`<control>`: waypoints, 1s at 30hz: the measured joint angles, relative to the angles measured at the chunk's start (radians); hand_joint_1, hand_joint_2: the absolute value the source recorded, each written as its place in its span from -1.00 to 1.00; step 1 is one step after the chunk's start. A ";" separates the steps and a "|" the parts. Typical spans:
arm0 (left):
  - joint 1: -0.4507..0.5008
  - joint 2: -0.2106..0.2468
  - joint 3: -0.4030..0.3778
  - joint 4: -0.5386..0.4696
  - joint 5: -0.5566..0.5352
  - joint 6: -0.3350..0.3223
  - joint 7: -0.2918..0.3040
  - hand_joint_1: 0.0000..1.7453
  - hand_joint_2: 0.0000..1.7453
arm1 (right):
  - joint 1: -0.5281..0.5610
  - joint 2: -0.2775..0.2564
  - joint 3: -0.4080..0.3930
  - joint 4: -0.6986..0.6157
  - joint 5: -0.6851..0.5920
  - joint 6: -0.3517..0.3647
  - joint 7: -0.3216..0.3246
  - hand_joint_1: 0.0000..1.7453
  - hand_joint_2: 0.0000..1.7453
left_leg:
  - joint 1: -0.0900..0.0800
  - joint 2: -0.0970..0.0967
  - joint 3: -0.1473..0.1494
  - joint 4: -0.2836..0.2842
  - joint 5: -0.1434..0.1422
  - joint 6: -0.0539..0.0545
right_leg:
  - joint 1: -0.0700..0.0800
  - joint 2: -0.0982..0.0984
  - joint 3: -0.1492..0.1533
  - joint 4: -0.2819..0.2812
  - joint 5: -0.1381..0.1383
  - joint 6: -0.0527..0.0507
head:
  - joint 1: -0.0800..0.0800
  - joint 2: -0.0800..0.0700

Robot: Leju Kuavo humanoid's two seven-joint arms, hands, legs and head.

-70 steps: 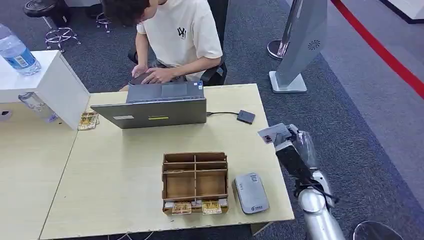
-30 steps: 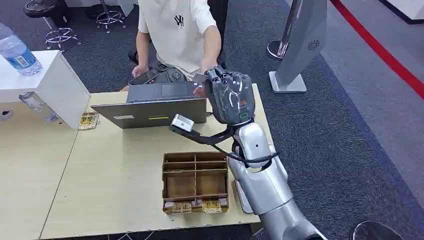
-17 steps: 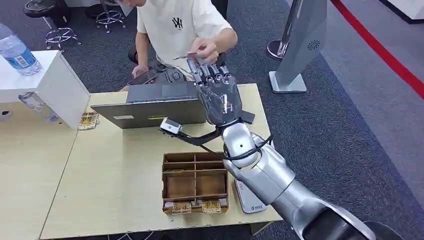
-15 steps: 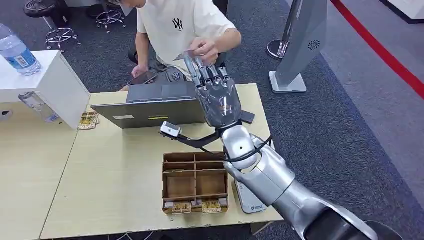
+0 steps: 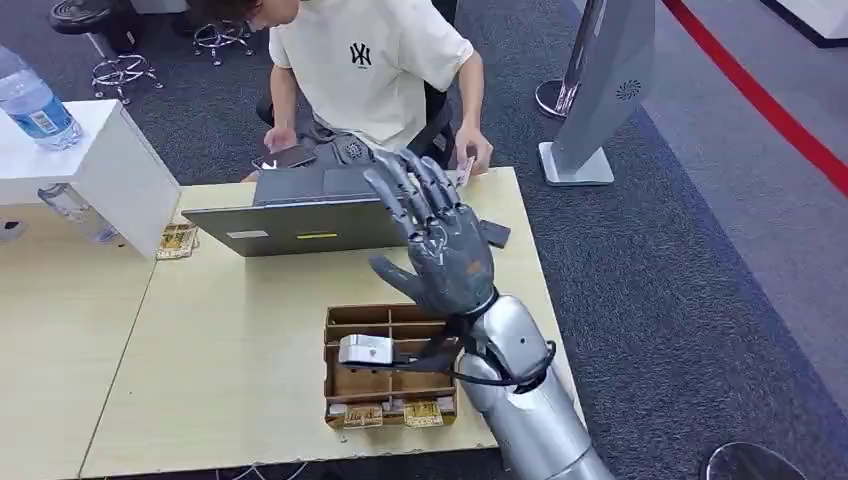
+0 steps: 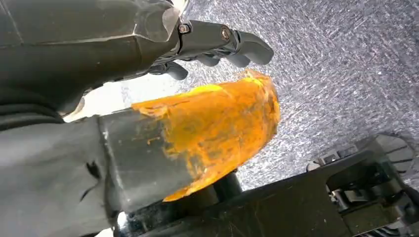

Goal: Pass the card to the sensor for recognition and then transmit it.

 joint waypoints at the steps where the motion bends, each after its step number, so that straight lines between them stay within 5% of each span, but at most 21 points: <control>1: 0.003 0.000 0.000 0.000 0.004 0.003 -0.002 -1.00 -1.00 | 0.026 0.020 -0.023 -0.024 -0.045 0.000 -0.013 -1.00 1.00 | 0.000 0.000 0.000 0.000 0.000 0.000 | 0.000 0.000 0.000 0.000 0.000 0.000 | 0.000 0.000; 8: 0.014 0.004 0.000 0.000 0.027 0.015 -0.021 -1.00 -1.00 | 0.135 0.045 -0.062 -0.133 -0.117 -0.001 -0.061 -1.00 1.00 | -0.001 0.001 0.000 0.000 0.000 0.000 | -0.001 0.001 -0.001 0.000 0.001 0.001 | 0.000 0.000; 9: 0.015 0.004 0.000 0.000 0.030 0.017 -0.022 -1.00 -1.00 | 0.147 0.044 -0.062 -0.141 -0.119 -0.001 -0.068 -0.60 1.00 | -0.001 0.001 0.000 0.000 0.000 0.000 | -0.001 0.001 -0.001 0.000 0.001 0.001 | 0.000 0.000; 11: 0.017 0.005 0.000 0.000 0.035 0.019 -0.024 -1.00 -1.00 | 0.169 0.042 -0.062 -0.147 -0.114 -0.001 -0.083 0.78 1.00 | -0.001 0.001 0.000 0.000 0.000 0.000 | -0.001 0.001 -0.001 0.000 0.001 0.001 | 0.001 0.000; 14: 0.017 0.005 0.000 0.000 0.042 0.023 -0.026 -1.00 -1.00 | 0.185 0.039 -0.062 -0.146 -0.100 0.000 -0.098 1.00 1.00 | -0.001 0.002 0.000 0.000 0.000 0.000 | -0.001 0.001 -0.001 0.000 0.001 0.001 | 0.000 0.000; 22: 0.017 0.005 0.000 0.000 0.046 0.027 -0.032 -1.00 -1.00 | 0.208 0.036 -0.052 -0.110 -0.069 0.000 -0.095 0.92 1.00 | 0.000 0.002 0.000 0.000 0.000 0.000 | 0.000 0.001 -0.001 0.000 0.001 0.001 | 0.001 0.000; 25: 0.018 0.005 0.000 0.000 0.049 0.028 -0.032 -1.00 -1.00 | 0.215 0.032 -0.036 -0.086 -0.035 0.000 -0.055 0.36 1.00 | -0.001 0.002 0.000 0.000 0.000 0.000 | 0.000 0.001 -0.001 0.000 0.001 0.001 | 0.000 0.000; 26: 0.018 0.005 0.000 0.000 0.051 0.029 -0.032 -1.00 -1.00 | 0.218 0.031 -0.031 -0.078 -0.020 0.000 -0.047 -0.16 1.00 | -0.001 0.002 0.000 0.000 0.000 0.000 | 0.000 0.001 -0.001 0.000 0.001 0.001 | 0.000 0.000; 27: 0.018 0.005 0.000 0.000 0.054 0.029 -0.032 -1.00 -1.00 | 0.220 0.030 -0.025 -0.068 0.002 0.000 -0.033 -0.36 1.00 | -0.001 0.002 0.000 0.000 0.000 0.000 | 0.000 0.001 -0.001 0.000 0.001 0.001 | 0.000 0.000; 30: 0.019 0.006 0.000 0.000 0.063 0.031 -0.031 -1.00 -1.00 | 0.228 0.025 -0.009 -0.035 0.053 0.000 0.000 -0.54 1.00 | -0.001 0.002 0.000 0.000 0.000 0.000 | 0.000 0.001 -0.001 0.000 0.001 0.001 | 0.000 0.000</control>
